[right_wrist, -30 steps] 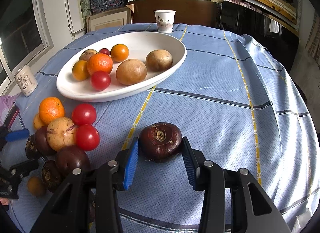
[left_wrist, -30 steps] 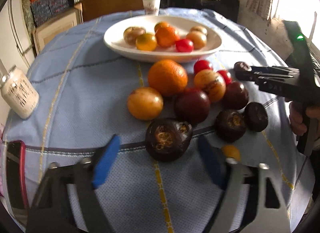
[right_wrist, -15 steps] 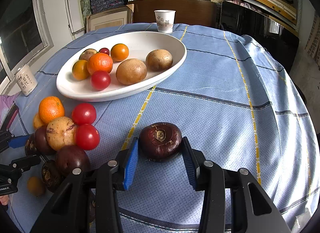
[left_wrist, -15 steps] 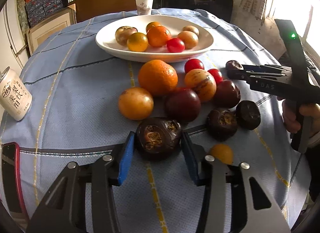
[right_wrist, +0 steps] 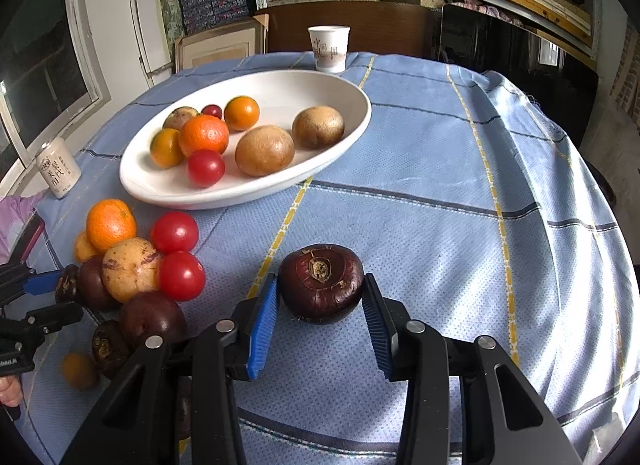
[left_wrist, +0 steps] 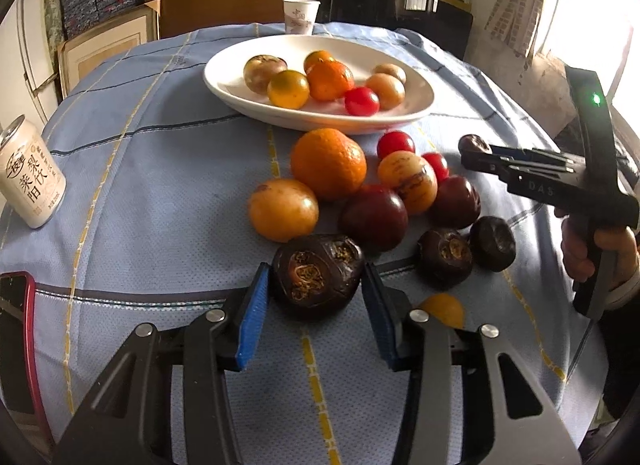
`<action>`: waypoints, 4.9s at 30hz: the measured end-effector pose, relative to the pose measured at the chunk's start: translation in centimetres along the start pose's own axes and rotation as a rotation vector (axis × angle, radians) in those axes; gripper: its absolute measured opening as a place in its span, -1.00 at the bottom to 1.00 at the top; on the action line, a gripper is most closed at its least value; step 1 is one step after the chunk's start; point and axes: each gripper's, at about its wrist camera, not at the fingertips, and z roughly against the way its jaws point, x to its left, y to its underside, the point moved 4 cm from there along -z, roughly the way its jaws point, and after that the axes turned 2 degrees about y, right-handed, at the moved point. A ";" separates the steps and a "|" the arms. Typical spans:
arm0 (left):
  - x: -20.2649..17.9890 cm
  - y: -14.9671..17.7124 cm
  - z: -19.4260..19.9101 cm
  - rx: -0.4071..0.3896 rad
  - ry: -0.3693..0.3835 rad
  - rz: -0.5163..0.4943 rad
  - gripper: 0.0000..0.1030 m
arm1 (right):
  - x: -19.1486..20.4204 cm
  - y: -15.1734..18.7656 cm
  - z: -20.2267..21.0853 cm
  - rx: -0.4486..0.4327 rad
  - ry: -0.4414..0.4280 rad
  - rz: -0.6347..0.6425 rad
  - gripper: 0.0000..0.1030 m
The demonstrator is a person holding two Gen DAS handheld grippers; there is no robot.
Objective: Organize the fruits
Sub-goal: 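Carry the dark purple fruit onto the plate with the right tool while the left tool places the cracked fruit, then open and withdraw both tools from the plate, then grasp another dark purple fruit with the right tool, then hold the dark purple fruit with the right tool while the left tool grasps a small tan fruit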
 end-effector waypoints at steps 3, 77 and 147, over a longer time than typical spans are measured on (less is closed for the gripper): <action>0.0 -0.2 0.8 -0.035 0.019 0.011 -0.11 | 0.5 -0.3 1.0 -0.042 -0.013 0.021 -0.17; 2.8 -0.7 1.1 -0.066 -0.047 0.159 0.69 | 6.6 5.0 4.7 0.034 -0.237 0.317 0.15; -5.7 1.2 -0.7 0.044 0.157 -0.180 -0.23 | 2.7 3.6 2.7 0.069 -0.168 0.094 -0.19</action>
